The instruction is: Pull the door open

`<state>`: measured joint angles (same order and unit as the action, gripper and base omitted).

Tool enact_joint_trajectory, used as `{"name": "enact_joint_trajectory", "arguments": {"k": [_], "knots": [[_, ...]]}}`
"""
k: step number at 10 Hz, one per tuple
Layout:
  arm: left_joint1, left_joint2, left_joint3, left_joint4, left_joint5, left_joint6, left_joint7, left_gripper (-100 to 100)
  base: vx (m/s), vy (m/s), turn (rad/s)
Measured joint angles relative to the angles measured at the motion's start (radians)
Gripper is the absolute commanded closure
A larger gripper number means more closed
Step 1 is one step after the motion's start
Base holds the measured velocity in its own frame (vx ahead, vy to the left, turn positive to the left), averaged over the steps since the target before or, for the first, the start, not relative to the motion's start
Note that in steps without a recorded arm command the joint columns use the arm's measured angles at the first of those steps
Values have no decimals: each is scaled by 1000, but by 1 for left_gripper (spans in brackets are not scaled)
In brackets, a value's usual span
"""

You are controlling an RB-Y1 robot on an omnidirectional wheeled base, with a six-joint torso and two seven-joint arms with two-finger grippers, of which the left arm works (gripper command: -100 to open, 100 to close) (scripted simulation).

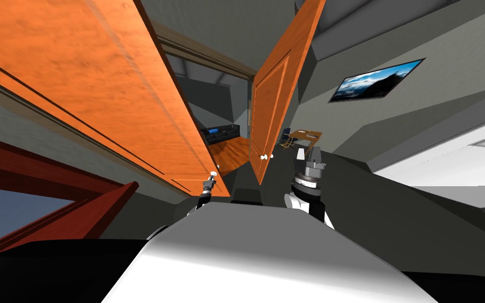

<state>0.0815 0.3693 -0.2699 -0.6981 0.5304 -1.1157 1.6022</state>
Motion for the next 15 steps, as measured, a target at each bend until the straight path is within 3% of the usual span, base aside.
{"name": "enact_joint_trajectory", "arguments": {"k": [1, 4, 7, 8, 9, 12, 13, 15], "knots": [[0, 0, 0, 0, 0, 0, 0, -100, -133, -15, -64], [1, 50, -33, -18, -13, 18, 57, -100, -202, -28, -49], [41, 85, -49, -58, -15, 59, 81, -100, -107, -7, 3], [41, 89, -52, -52, -16, 61, 89, -100, -81, 11, -21], [20, 94, -62, -14, -21, 51, 109, -100, -68, 1, -31], [39, 133, -71, -58, -21, 84, 133, -100, -97, -9, -19], [36, 136, -71, -61, -21, 83, 136, -100, 23, 54, -133], [44, 110, -64, -41, -27, 42, 119, -100, 40, 100, -128]]}}
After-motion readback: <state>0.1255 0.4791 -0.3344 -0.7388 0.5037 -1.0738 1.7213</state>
